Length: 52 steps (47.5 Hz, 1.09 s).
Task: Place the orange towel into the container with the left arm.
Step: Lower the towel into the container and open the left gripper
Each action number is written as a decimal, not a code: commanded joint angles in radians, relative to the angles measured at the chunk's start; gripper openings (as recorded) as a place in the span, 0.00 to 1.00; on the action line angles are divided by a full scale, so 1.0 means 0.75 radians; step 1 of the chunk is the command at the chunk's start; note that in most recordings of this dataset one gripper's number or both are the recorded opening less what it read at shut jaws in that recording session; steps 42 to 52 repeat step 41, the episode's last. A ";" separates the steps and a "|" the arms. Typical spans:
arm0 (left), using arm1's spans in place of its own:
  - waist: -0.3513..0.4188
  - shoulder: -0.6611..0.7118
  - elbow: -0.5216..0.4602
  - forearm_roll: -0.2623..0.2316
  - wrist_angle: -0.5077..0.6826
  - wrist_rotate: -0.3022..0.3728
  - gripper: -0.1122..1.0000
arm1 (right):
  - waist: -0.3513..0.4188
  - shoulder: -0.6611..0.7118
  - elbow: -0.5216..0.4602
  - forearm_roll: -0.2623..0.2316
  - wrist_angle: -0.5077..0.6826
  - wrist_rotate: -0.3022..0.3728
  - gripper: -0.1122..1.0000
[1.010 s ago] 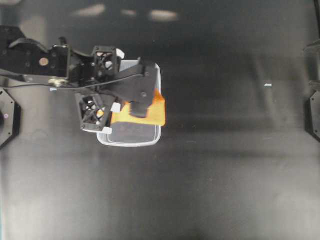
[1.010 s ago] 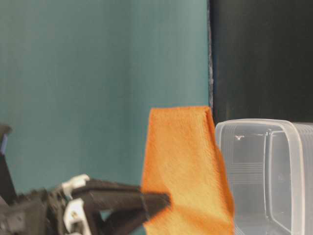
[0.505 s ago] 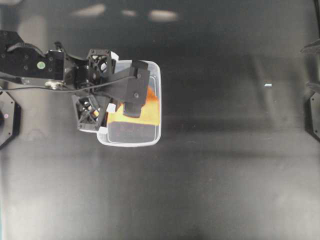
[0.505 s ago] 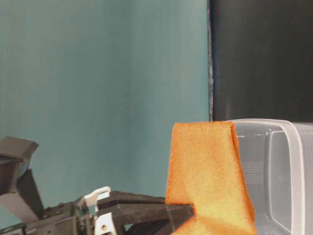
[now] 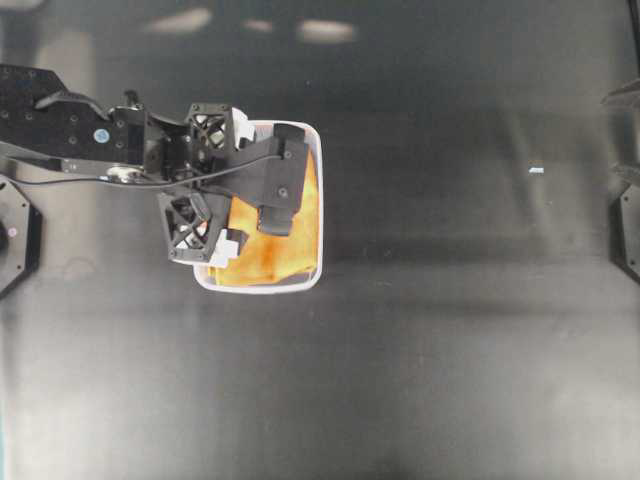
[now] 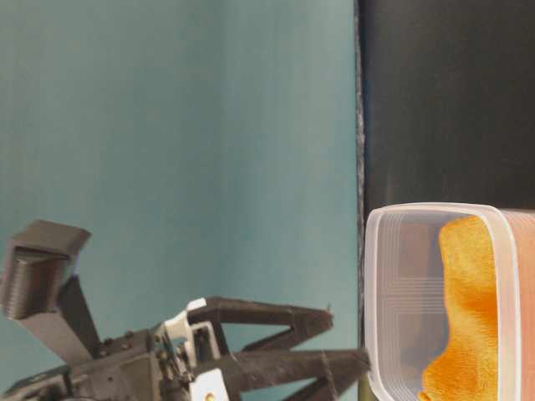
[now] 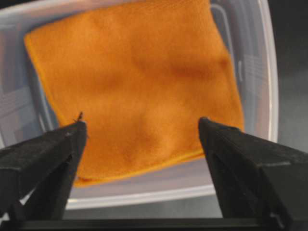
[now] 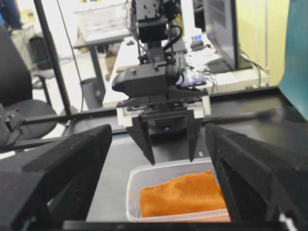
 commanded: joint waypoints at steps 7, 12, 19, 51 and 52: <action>-0.006 -0.145 -0.049 0.004 -0.012 -0.018 0.90 | 0.000 0.012 -0.014 0.004 -0.010 0.002 0.78; -0.033 -0.264 -0.039 0.006 -0.037 0.000 0.90 | 0.000 0.008 -0.012 0.006 -0.010 0.006 0.78; -0.074 -0.405 0.027 0.006 -0.162 -0.014 0.89 | 0.004 -0.008 -0.006 0.004 -0.012 0.031 0.78; -0.078 -0.879 0.329 0.006 -0.577 -0.151 0.87 | 0.029 -0.029 0.014 0.004 0.000 0.090 0.77; -0.078 -0.879 0.329 0.006 -0.577 -0.151 0.87 | 0.029 -0.029 0.014 0.004 0.000 0.090 0.77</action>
